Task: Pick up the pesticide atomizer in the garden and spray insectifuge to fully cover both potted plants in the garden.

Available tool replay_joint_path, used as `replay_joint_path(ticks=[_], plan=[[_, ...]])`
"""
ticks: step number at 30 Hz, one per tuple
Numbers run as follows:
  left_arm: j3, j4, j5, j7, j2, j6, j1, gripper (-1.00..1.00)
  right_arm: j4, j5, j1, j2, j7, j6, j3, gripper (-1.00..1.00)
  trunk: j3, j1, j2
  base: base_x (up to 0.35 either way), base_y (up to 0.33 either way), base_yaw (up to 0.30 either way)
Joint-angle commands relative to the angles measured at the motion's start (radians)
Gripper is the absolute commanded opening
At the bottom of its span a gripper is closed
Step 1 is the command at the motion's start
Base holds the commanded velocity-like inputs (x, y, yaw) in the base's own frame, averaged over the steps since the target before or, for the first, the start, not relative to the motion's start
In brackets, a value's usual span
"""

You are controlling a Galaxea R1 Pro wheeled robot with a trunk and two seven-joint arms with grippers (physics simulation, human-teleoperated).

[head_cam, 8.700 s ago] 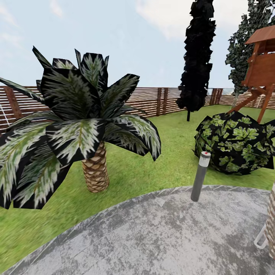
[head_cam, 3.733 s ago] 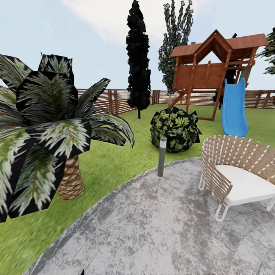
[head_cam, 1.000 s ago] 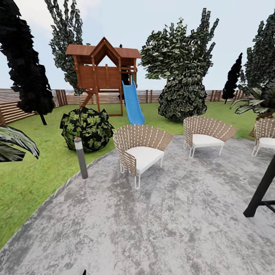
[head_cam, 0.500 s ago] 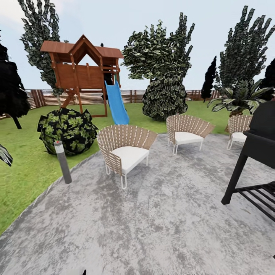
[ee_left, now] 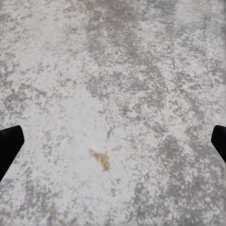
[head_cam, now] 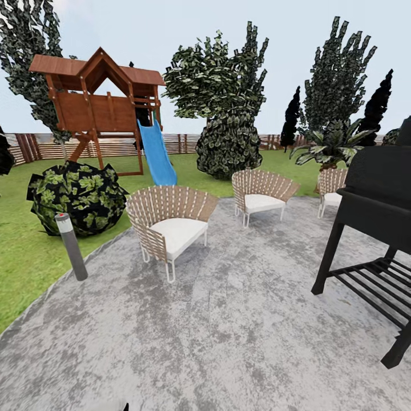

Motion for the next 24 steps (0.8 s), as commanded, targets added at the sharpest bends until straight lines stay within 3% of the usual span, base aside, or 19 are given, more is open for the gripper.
replay_joint_path(ticks=[1,15,24], plan=[[0.000,0.001,0.003,0.001,0.000,-0.003,-0.001,1.00,-0.002,-0.001,0.000,0.000,0.000,0.006,-0.001,1.00,-0.004,0.004,-0.008,0.000,0.000,-0.018],[0.000,0.001,0.003,0.001,0.000,-0.003,-0.001,1.00,-0.006,-0.001,0.000,0.000,-0.003,0.006,-0.004,1.00,-0.047,0.058,-0.106,0.000,0.000,-0.016],[0.000,0.001,0.002,0.001,0.000,-0.003,-0.001,1.00,-0.005,-0.001,0.000,0.000,-0.002,0.006,-0.005,1.00,-0.069,0.092,-0.169,0.000,0.000,-0.236]])
